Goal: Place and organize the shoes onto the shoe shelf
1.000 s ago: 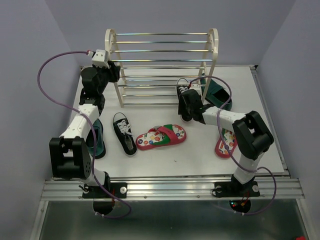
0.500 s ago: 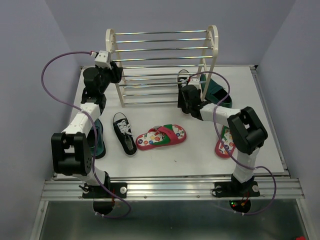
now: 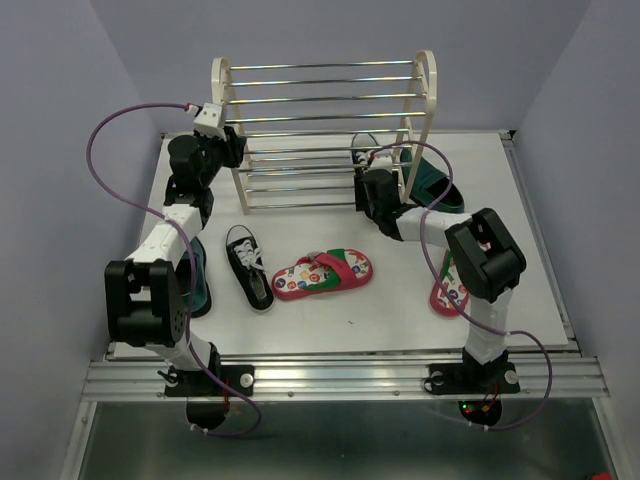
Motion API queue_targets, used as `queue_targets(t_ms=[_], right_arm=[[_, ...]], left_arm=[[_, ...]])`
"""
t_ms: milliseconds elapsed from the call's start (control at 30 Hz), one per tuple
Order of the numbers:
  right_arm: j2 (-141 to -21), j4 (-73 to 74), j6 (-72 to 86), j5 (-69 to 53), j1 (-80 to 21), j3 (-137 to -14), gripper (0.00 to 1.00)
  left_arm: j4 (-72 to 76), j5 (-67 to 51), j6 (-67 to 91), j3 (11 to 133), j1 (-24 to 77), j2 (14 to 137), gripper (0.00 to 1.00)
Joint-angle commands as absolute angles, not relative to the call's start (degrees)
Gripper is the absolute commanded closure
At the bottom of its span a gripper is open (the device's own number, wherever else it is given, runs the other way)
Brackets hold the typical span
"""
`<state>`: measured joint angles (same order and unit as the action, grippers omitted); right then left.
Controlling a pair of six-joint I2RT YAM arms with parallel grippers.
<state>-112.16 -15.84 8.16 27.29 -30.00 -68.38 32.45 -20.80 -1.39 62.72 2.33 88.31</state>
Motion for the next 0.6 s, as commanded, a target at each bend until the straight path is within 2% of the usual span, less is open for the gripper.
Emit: queue_targets(t_ms=[0, 400, 567], right_arm=[[-112.58, -25.23, 6.33, 30.23, -28.92, -73.12, 0.89], [-115.75, -23.91, 10.19, 31.47, -27.16, -77.25, 0.84], [-117.42, -22.33, 11.07, 31.29, -27.16, -78.83, 0.71]], left_arm=[[36.83, -22.15, -3.43, 62.84, 2.29, 87.28, 0.57], [36.91, -23.03, -3.78, 62.75, 2.29, 87.71, 0.57], [36.91, -23.38, -3.69, 62.93, 2.20, 88.07, 0.57]])
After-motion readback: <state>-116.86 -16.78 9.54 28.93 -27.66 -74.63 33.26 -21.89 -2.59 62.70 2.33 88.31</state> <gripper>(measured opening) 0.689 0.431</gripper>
